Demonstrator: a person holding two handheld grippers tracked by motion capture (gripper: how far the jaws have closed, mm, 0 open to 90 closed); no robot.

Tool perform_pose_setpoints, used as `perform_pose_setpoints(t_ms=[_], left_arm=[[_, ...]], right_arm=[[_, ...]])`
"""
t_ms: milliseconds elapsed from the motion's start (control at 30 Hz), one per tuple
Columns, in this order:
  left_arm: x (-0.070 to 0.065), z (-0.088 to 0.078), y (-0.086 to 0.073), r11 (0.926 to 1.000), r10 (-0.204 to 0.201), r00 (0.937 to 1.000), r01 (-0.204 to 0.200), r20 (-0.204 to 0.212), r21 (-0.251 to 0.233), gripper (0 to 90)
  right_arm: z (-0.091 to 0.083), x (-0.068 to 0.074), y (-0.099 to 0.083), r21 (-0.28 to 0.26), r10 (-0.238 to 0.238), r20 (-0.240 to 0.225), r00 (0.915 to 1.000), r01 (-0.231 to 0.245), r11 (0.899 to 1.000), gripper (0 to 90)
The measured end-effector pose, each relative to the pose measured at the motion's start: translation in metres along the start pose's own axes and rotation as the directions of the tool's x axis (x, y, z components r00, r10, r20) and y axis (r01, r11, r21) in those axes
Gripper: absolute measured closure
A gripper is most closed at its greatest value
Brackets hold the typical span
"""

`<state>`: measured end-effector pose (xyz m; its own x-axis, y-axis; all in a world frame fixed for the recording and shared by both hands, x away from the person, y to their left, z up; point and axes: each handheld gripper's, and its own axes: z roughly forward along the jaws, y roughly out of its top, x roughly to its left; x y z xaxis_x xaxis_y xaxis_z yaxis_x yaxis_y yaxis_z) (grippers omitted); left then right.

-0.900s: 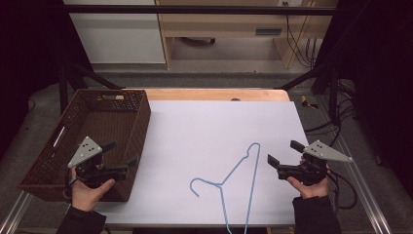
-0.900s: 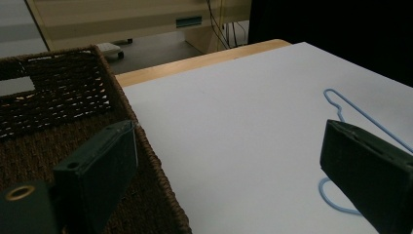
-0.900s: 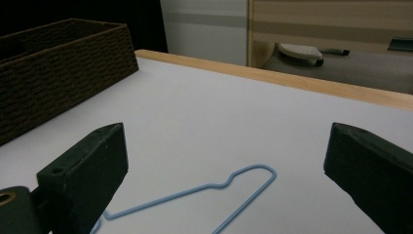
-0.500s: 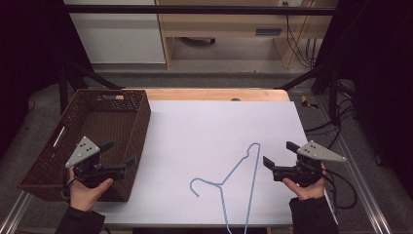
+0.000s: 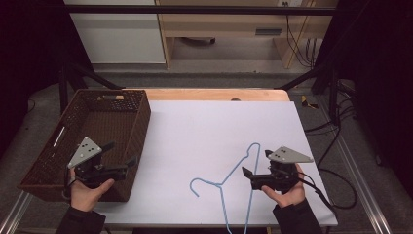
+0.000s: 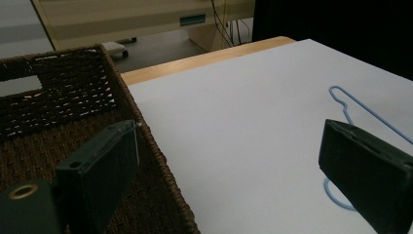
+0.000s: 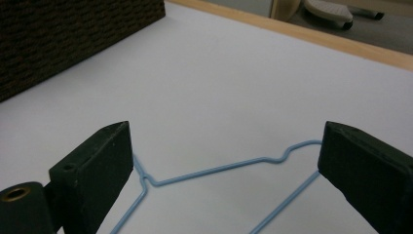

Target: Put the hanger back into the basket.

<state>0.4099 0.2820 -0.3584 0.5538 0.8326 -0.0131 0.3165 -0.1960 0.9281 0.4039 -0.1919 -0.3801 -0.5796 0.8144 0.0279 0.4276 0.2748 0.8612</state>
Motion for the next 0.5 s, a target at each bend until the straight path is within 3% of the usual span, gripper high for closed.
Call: perform_pose_setpoints(t_ms=[100,500], left_arm=[[-0.001,0.000,0.000,1.0000,0.003,1.0000,-0.003,-0.002,0.003,7.0],[-0.001,0.002,-0.002,0.9999,0.007,1.0000,-0.007,0.000,0.008,7.0]], right_arm=[[0.011,0.013,-0.003,0.049,-0.012,-0.017,0.9998,0.013,0.999,8.2],[0.037,0.038,-0.023,0.135,-0.006,-0.071,0.9975,0.015,0.991,11.9]])
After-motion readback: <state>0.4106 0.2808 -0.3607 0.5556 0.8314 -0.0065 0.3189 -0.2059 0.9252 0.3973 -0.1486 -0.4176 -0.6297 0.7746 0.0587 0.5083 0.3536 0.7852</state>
